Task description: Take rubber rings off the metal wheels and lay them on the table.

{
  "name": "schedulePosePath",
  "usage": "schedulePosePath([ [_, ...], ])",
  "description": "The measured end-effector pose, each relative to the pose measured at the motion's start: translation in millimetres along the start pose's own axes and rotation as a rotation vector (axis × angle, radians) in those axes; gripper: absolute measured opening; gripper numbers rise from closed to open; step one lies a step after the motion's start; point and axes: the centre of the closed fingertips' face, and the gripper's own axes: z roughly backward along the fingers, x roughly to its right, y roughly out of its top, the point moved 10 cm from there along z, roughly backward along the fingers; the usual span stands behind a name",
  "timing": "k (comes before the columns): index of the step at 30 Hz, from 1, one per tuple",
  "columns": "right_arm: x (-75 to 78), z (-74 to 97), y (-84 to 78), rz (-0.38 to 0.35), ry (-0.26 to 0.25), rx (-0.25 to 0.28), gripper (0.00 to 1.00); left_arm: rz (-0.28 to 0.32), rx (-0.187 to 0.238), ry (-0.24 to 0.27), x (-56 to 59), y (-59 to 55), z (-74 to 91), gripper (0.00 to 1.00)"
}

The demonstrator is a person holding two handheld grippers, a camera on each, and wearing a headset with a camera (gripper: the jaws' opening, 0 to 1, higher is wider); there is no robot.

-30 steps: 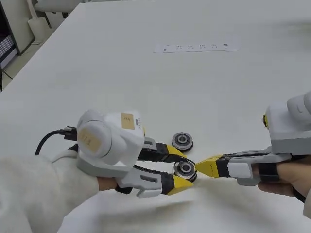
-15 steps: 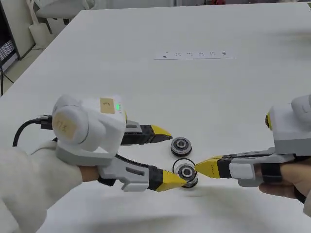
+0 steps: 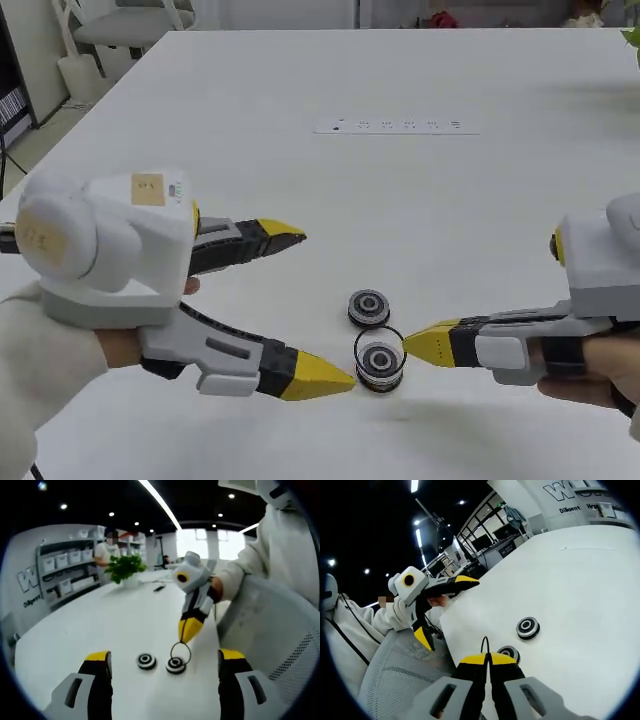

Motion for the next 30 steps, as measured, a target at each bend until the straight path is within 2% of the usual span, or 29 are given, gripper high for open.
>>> schedulePosePath([
  [5,-2.7,3.1,3.5,0.009,-0.007,0.011,0.00,0.018,0.016,0.029,-1.1,-0.4,7.5,1.00],
  [13,-11.2,5.0,9.7,0.030,-0.002,0.008,0.00,0.029,0.007,0.036,0.6,-3.5,15.7,1.00],
  [22,-21.5,2.8,18.3,0.070,0.015,-0.003,0.00,0.044,-0.002,0.016,4.1,-10.7,23.8,1.00],
  [30,-29.1,-7.3,28.0,0.107,0.029,-0.021,0.00,0.070,-0.045,0.014,2.4,-28.7,28.2,1.00],
])
